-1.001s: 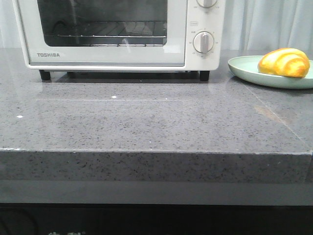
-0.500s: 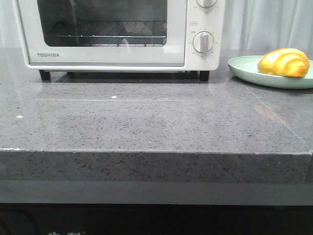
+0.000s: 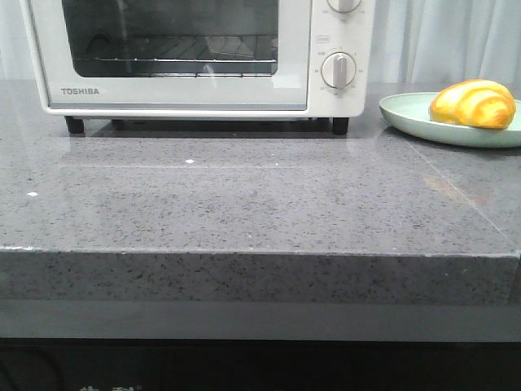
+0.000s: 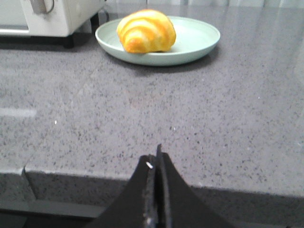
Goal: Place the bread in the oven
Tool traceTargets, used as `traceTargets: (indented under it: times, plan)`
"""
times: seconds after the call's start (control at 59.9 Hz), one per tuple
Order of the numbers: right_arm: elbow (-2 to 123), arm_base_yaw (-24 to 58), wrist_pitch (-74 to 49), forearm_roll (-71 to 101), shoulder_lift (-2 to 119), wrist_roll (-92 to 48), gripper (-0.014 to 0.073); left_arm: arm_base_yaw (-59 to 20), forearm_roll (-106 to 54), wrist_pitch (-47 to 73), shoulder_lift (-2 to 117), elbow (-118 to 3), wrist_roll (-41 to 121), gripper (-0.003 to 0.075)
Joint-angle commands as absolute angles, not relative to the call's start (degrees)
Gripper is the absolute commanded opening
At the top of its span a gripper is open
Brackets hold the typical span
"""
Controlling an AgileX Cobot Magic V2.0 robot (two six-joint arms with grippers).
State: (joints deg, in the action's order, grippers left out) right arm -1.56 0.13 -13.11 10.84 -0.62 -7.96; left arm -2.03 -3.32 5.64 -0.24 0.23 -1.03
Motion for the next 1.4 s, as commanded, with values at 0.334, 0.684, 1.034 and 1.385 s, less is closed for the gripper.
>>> traceTargets:
  times: [0.334, 0.684, 1.034, 1.385]
  plan:
    - [16.59, -0.14, -8.53, 11.69, 0.64, -8.47, -0.0064, -1.81, 2.69, -1.48, 2.3, -16.29, -1.3, -0.0021]
    - [33.26, -0.14, -20.12, 11.69, 18.47, -8.47, -0.0064, -1.81, 2.69, 8.91, 21.46, -29.81, -1.3, -0.002]
    - [34.06, -0.14, -20.62, 11.93, 20.78, -8.47, -0.0066, -2.51, 2.58, 4.4, 28.8, -32.91, -1.3, -0.002]
    - [34.06, -0.14, -20.62, 12.34, 20.78, -8.47, -0.0066, -18.49, 2.7, -8.37, 52.36, -45.06, -1.23, -0.002]
